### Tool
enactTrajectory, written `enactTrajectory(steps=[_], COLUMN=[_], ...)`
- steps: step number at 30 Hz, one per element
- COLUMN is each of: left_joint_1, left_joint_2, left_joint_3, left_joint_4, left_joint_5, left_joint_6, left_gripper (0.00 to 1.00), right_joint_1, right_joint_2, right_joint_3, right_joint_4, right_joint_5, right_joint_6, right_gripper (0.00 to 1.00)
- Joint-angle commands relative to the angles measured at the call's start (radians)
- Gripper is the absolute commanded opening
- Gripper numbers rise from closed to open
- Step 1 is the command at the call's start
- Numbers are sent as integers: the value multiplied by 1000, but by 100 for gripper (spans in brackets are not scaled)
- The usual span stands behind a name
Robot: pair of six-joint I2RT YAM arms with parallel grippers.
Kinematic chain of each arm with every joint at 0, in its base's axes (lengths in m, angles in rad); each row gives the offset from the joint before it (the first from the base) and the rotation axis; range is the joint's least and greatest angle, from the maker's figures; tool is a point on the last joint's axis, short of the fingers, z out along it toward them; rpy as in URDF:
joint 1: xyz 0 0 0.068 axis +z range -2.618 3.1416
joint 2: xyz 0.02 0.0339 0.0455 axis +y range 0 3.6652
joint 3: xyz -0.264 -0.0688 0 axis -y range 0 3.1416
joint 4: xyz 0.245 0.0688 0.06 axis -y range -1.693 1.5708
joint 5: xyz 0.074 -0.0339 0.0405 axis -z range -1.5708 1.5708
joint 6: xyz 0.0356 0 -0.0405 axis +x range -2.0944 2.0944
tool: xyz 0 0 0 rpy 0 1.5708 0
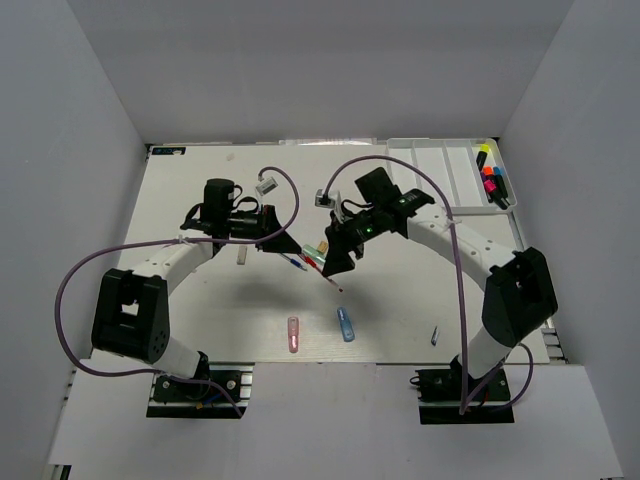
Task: Sort the stationery into containers
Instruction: Pass the stationery from the left arm to the right, then place the stationery into the container
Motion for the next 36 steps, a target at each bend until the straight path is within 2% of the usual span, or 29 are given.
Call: enactTrajectory(steps=[1, 6, 7, 9, 10, 12, 13, 14, 15, 16, 20, 22, 23, 25, 26, 30, 31, 34, 35, 36], left_joint_1=[-11, -11, -11, -11, -11, -11, -11, -11, -11, -11, 15, 32, 47, 60, 72, 84, 84, 84, 84, 84], left_joint_2=[-39, -31, -31, -30, -33, -34, -36, -39, -41, -41, -41, -27, -19, 1, 8, 12, 5, -16, -12, -7], left_joint_3=[28, 40, 41, 48, 48, 46, 43, 43, 38, 35, 34, 52, 80, 109, 141, 173, 173, 179, 189, 208], left_joint_4=[-4, 7, 3, -4, -5, -7, -2, 2, 10, 22, 54, 58, 46, 39, 39, 67, 68, 47, 23, -29], left_joint_5=[8, 3, 2, 6, 6, 6, 2, -3, -5, -11, -47, -63, -90, -118, -136, -234, -260, -388, -424, -496], left_joint_6=[30, 17, 17, 22, 21, 21, 17, 5, -5, -15, -100, -124, -143, -162, -167, -182, -183, -168, -164, -159], left_gripper=[0, 0, 0, 0, 0, 0, 5, 12, 20, 42, 57, 60, 73, 83, 96, 98, 98, 98, 98, 98], right_joint_1=[23, 53, 60, 72, 75, 73, 73, 73, 70, 67, 38, -17, -35, -126, -147, -336, -418, -509, -598, -626], right_joint_2=[31, 56, 57, 62, 64, 64, 62, 64, 59, 54, 21, -4, -15, -44, -57, -53, -45, 40, 118, 170], right_joint_3=[52, 46, 46, 46, 46, 47, 49, 49, 46, 42, 20, -5, -17, -52, -60, -53, -40, 73, 178, 249], right_joint_4=[47, 101, 107, 130, 133, 137, 137, 126, 118, 114, 69, 43, 37, 28, 23, -14, -18, -34, -49, -69], right_joint_5=[-33, 10, 25, 38, 52, 62, 70, 72, 76, 93, 124, 134, 139, 162, 165, 220, 254, 328, 349, 390], right_joint_6=[44, 82, 84, 96, 99, 99, 96, 93, 88, 81, 39, 28, 22, 11, -2, -77, -90, -136, -149, -177], right_gripper=[66, 61, 57, 45, 31, 22, 8, 0, 0, 0, 0, 0, 0, 0, 0, 0, 0, 0, 0, 0])
